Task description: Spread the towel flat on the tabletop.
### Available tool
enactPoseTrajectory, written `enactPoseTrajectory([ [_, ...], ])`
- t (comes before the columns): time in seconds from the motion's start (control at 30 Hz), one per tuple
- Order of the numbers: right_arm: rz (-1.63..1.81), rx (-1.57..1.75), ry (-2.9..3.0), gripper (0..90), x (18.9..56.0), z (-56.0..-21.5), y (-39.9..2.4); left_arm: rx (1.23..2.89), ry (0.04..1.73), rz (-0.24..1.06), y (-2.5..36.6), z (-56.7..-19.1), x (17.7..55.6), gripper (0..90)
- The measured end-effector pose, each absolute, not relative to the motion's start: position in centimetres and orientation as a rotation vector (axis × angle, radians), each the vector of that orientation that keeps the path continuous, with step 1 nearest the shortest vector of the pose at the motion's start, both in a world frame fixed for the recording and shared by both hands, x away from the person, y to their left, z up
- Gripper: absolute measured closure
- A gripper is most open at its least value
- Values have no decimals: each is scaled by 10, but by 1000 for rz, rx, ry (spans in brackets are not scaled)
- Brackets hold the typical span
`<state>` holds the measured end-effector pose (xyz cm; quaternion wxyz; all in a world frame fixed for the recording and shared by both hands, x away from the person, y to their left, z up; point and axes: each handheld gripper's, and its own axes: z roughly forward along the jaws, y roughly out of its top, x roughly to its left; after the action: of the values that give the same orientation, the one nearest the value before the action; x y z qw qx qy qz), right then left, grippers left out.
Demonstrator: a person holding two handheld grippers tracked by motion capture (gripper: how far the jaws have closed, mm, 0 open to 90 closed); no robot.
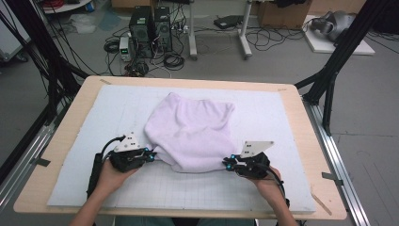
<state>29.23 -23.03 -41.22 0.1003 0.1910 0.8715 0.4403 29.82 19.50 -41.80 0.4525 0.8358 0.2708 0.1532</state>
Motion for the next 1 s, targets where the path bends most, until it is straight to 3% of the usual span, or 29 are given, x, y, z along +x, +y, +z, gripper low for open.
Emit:
enactPoseTrajectory([
  [0.3,1347,609,2499,834,301,-377,-245,2027,667,437,206,-395,298,861],
  [0.7,1264,903,2576,826,389,-406,-241,2002,916,409,184,-420,379,855],
  [0.9,1262,997,2607,803,404,-427,-238,2031,974,368,180,-441,394,799],
  [1.0,1235,966,2591,738,400,-422,-239,2022,976,395,185,-433,389,691],
])
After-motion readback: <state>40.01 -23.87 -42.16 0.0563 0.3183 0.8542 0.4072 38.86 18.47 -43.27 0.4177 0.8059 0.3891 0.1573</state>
